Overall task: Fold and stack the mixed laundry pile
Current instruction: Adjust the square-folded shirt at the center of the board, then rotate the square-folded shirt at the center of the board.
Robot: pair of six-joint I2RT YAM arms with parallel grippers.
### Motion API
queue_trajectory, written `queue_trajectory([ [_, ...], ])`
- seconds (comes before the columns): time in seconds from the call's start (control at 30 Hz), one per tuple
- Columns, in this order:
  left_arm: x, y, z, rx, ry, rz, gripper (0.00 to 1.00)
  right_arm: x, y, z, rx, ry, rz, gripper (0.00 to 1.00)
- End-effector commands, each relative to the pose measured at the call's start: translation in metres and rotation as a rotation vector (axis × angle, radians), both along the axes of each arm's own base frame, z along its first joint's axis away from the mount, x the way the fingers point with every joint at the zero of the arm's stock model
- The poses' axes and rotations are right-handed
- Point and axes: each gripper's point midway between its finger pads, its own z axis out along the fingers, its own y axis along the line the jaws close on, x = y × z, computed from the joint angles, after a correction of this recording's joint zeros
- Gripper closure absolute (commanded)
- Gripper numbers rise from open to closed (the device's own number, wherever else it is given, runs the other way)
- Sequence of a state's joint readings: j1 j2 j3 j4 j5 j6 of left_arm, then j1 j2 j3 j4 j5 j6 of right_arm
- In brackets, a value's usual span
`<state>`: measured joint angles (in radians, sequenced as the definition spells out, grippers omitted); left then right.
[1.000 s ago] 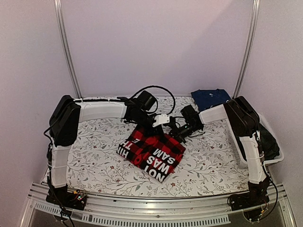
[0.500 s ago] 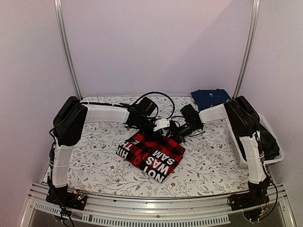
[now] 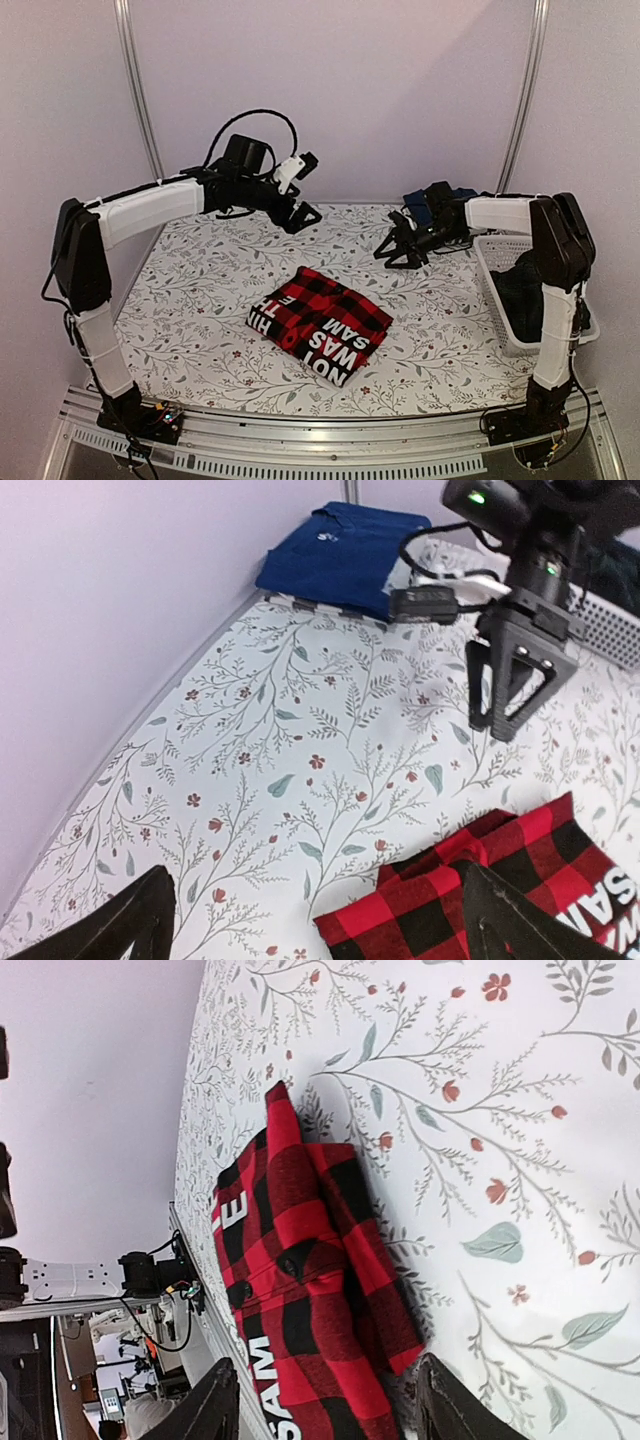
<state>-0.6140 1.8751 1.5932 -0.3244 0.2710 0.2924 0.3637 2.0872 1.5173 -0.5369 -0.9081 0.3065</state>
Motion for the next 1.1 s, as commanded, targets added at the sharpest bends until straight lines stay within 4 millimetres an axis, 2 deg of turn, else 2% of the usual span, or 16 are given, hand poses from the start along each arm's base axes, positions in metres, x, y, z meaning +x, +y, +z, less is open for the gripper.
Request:
queue_trajectory([
  [0.0, -0.007, 0.017, 0.003, -0.150, 0.268, 0.028, 0.00, -0.056, 0.005, 0.007, -0.016, 0.040, 0.091, 0.40],
  [0.13, -0.009, 0.045, 0.030, -0.370, 0.317, 0.111, 0.00, -0.104, 0.008, -0.024, -0.099, 0.093, 0.170, 0.39],
  [0.2, -0.011, 0.058, 0.036, -0.439, 0.323, 0.159, 0.00, -0.118, 0.005, -0.042, -0.156, 0.108, 0.179, 0.39],
  [0.3, -0.015, 0.069, 0.038, -0.450, 0.311, 0.192, 0.00, -0.120, -0.008, -0.068, -0.277, 0.104, 0.141, 0.38],
  [0.37, -0.017, 0.079, 0.034, -0.451, 0.299, 0.248, 0.00, -0.116, -0.014, -0.075, -0.322, 0.096, 0.118, 0.38],
  [0.53, -0.024, 0.098, 0.033, -0.525, 0.262, 0.333, 0.00, -0.106, -0.017, -0.083, -0.371, 0.078, 0.106, 0.57],
  [0.63, -0.025, 0.116, 0.032, -0.636, 0.334, 0.399, 0.00, -0.095, -0.019, -0.095, -0.418, 0.064, 0.110, 0.66],
  [0.7, -0.029, 0.118, 0.027, -0.693, 0.434, 0.381, 0.00, -0.084, -0.015, -0.100, -0.415, 0.061, 0.114, 0.69],
  [0.77, -0.035, 0.113, 0.016, -0.697, 0.508, 0.330, 0.00, -0.073, -0.008, -0.104, -0.395, 0.061, 0.129, 0.83],
  [0.8, -0.036, 0.109, 0.009, -0.677, 0.527, 0.322, 0.00, -0.068, -0.004, -0.107, -0.389, 0.062, 0.137, 0.94],
  [0.83, -0.037, 0.108, 0.003, -0.662, 0.543, 0.327, 0.00, -0.062, -0.002, -0.111, -0.389, 0.056, 0.146, 0.99],
  [0.93, -0.041, 0.109, -0.001, -0.660, 0.532, 0.339, 0.00, -0.031, -0.001, -0.106, -0.389, 0.013, 0.126, 1.00],
  [0.97, -0.042, 0.109, -0.002, -0.664, 0.526, 0.333, 0.00, -0.017, -0.005, -0.108, -0.406, 0.001, 0.113, 1.00],
  [1.07, -0.040, 0.103, -0.017, -0.650, 0.581, 0.337, 0.00, 0.034, -0.006, -0.093, -0.422, -0.091, 0.058, 1.00],
])
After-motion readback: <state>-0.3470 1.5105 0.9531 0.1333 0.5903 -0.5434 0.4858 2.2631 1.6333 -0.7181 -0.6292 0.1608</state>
